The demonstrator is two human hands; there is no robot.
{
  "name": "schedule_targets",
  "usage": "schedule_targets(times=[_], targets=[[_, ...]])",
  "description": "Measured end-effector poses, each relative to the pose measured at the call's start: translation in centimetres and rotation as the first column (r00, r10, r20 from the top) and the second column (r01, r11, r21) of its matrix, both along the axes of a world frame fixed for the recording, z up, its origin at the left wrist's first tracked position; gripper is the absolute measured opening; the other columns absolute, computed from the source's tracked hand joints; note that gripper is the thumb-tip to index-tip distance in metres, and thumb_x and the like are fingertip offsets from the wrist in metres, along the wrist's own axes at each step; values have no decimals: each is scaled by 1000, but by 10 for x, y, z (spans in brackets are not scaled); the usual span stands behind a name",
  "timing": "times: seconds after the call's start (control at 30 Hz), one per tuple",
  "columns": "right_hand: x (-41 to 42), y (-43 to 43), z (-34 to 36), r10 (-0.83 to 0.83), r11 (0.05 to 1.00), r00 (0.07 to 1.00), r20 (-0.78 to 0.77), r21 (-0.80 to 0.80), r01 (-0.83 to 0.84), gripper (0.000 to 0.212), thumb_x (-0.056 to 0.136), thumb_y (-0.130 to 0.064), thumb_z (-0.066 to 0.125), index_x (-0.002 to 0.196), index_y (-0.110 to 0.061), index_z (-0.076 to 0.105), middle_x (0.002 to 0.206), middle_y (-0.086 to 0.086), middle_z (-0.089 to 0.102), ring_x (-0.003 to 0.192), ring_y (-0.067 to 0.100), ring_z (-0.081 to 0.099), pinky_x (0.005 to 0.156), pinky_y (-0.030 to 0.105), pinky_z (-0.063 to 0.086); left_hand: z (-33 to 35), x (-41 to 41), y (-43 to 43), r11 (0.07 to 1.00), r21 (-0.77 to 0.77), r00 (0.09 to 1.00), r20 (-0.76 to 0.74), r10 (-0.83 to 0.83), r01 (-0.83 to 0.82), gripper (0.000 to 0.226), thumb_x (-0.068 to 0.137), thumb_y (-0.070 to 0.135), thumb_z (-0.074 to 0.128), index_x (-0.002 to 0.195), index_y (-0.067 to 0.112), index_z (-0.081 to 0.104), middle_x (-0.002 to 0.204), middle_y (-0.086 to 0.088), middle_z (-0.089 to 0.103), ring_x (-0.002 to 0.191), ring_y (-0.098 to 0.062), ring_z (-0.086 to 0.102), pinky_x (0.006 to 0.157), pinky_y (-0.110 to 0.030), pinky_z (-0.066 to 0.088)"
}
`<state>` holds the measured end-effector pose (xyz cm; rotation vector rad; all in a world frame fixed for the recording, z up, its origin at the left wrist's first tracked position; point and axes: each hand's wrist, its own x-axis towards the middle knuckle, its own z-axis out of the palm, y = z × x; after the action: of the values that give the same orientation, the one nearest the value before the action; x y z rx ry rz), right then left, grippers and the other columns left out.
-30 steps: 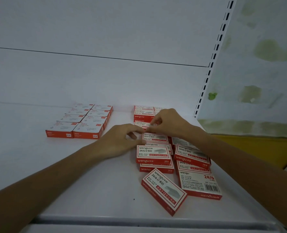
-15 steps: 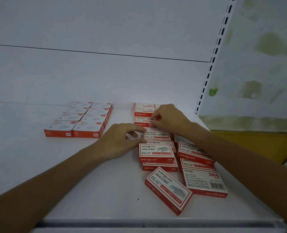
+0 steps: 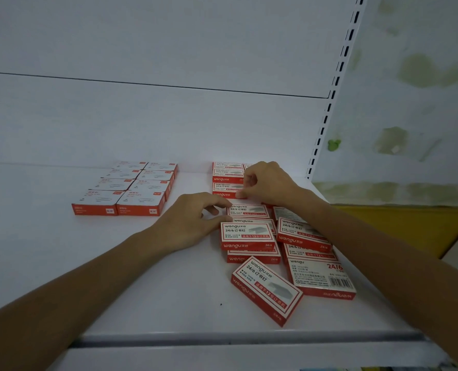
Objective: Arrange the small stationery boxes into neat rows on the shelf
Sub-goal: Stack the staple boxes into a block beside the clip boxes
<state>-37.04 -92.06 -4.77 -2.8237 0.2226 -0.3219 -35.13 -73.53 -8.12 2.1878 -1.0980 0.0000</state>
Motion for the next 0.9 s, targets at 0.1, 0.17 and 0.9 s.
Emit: schedule_targets(times=[0.1, 0.17, 0.9], targets=[[-13, -7, 7, 97, 992, 995, 1, 82, -96, 21, 83, -36, 64, 71, -18, 63, 68, -12, 56, 63, 6, 52, 57, 16, 36, 0, -1, 1, 1000, 15, 1000, 10, -10, 10, 33, 85, 31, 59, 118, 26, 58, 121, 6, 59, 91, 0, 52, 70, -5, 35], [-27, -11, 9, 177, 981, 982, -58, 95, -171, 19, 84, -37, 61, 81, -21, 70, 72, -16, 60, 67, 1, 56, 58, 14, 37, 0, -1, 1, 999, 47, 999, 35, -28, 26, 37, 86, 31, 59, 122, 28, 54, 123, 8, 57, 92, 0, 49, 69, -4, 31], [-59, -41, -1, 129, 990, 990, -58, -57, -133, 27, 88, -40, 54, 101, -21, 68, 99, -7, 64, 84, 6, 53, 63, 12, 35, -1, -2, 8, 999, 10, 999, 26, 47, -48, 29, 84, 32, 60, 113, 29, 56, 114, 10, 62, 92, 3, 52, 72, -9, 36]])
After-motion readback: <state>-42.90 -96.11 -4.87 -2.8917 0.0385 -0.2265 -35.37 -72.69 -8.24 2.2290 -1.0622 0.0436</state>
